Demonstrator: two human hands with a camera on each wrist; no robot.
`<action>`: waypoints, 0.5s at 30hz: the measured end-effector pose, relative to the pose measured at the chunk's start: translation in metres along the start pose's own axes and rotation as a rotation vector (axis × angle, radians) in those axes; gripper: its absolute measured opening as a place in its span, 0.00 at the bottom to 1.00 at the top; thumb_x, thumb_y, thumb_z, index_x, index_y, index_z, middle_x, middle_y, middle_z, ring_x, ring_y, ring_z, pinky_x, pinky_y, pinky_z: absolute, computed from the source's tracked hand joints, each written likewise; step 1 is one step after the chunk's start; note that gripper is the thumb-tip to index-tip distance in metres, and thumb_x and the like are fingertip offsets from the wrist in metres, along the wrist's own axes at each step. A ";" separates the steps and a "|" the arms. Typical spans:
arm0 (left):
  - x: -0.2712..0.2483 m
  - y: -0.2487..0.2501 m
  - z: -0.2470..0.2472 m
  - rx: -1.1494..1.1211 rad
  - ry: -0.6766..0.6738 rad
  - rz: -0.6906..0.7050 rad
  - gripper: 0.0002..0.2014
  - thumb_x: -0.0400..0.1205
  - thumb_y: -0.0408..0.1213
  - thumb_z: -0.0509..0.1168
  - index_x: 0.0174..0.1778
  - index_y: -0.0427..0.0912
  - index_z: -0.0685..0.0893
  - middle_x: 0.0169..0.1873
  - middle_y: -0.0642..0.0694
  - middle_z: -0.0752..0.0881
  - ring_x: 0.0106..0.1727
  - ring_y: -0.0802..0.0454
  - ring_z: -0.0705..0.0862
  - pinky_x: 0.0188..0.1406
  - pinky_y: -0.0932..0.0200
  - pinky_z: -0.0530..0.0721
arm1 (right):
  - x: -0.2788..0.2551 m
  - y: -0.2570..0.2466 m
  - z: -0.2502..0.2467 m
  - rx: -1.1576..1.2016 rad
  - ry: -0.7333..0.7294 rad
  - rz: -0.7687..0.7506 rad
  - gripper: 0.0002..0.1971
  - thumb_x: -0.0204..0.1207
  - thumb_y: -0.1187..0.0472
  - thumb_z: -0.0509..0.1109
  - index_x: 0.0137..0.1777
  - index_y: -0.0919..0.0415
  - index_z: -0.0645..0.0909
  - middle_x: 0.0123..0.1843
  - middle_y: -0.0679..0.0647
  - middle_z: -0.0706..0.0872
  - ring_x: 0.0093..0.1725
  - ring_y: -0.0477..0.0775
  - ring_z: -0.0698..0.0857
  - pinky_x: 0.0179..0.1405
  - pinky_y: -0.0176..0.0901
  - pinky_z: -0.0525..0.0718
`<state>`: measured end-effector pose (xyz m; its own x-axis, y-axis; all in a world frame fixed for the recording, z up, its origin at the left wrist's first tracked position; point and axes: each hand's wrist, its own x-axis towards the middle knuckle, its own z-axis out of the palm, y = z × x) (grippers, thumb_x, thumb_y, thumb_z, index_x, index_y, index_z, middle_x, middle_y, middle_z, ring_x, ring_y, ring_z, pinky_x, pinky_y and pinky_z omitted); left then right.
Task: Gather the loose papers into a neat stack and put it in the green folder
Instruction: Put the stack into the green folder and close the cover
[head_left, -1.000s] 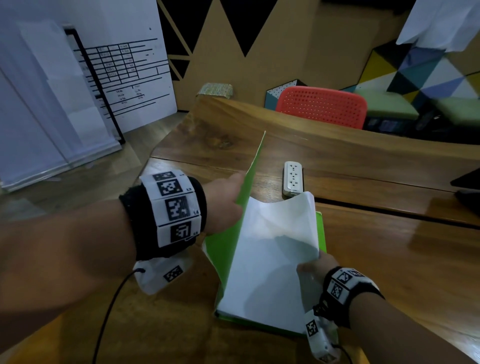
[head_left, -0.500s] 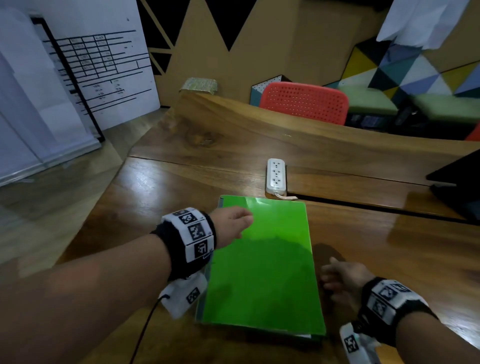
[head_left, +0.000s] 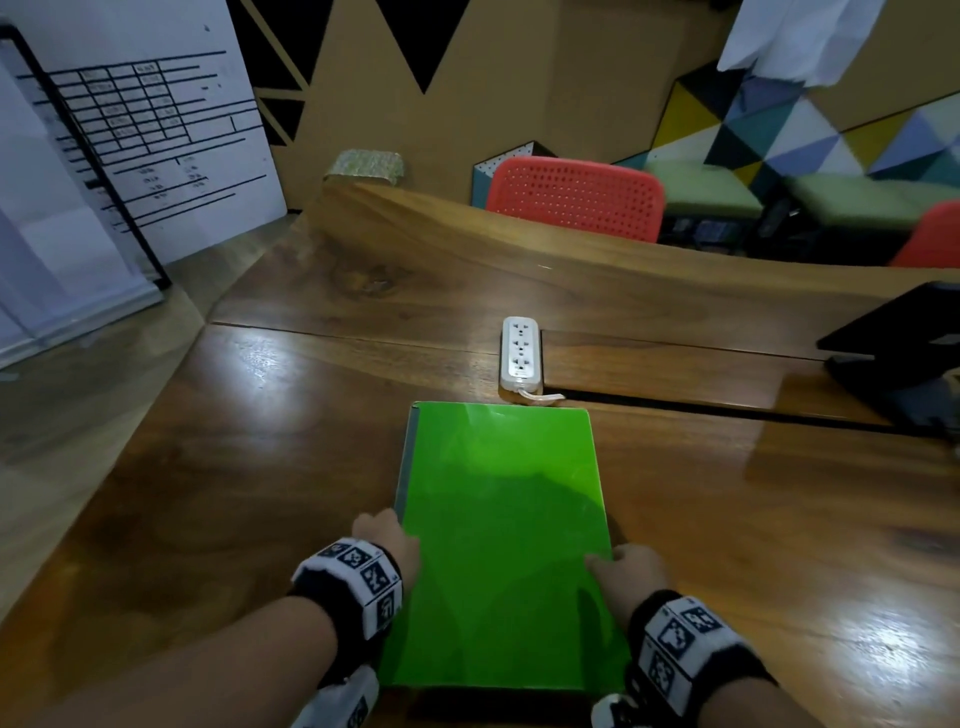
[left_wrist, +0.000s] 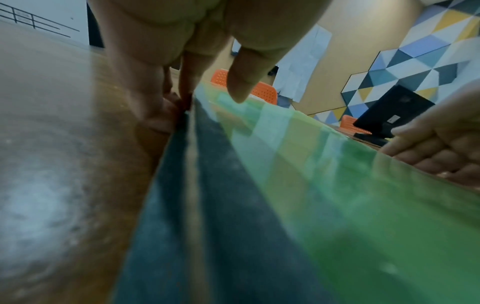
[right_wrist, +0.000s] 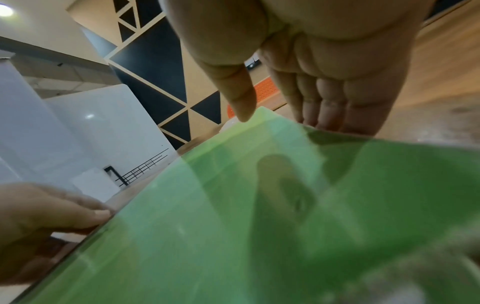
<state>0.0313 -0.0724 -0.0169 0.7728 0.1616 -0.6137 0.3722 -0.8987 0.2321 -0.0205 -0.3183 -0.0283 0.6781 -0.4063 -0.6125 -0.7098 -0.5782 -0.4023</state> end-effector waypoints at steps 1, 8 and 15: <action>0.000 -0.001 0.000 -0.047 -0.014 -0.009 0.24 0.83 0.42 0.58 0.74 0.37 0.67 0.70 0.35 0.72 0.68 0.38 0.76 0.67 0.50 0.77 | 0.003 0.002 -0.001 0.019 0.002 0.020 0.17 0.79 0.55 0.64 0.57 0.69 0.82 0.47 0.60 0.83 0.45 0.58 0.82 0.46 0.44 0.79; -0.015 0.015 -0.003 -0.286 -0.036 0.159 0.21 0.82 0.36 0.60 0.72 0.44 0.71 0.64 0.41 0.83 0.61 0.43 0.82 0.57 0.55 0.82 | 0.021 0.026 -0.018 0.037 0.051 0.081 0.13 0.80 0.65 0.60 0.60 0.69 0.81 0.59 0.65 0.84 0.58 0.64 0.83 0.59 0.51 0.82; -0.026 0.099 -0.028 -0.452 -0.016 0.414 0.25 0.80 0.34 0.62 0.75 0.49 0.70 0.68 0.46 0.80 0.65 0.47 0.80 0.57 0.61 0.78 | 0.059 0.036 -0.101 0.160 0.194 0.047 0.14 0.78 0.70 0.64 0.61 0.71 0.82 0.55 0.68 0.86 0.47 0.63 0.82 0.49 0.46 0.78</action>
<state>0.0630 -0.1542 0.0434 0.8934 -0.1729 -0.4147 0.2269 -0.6232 0.7485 0.0136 -0.4345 -0.0104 0.6563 -0.5672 -0.4975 -0.7523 -0.4425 -0.4881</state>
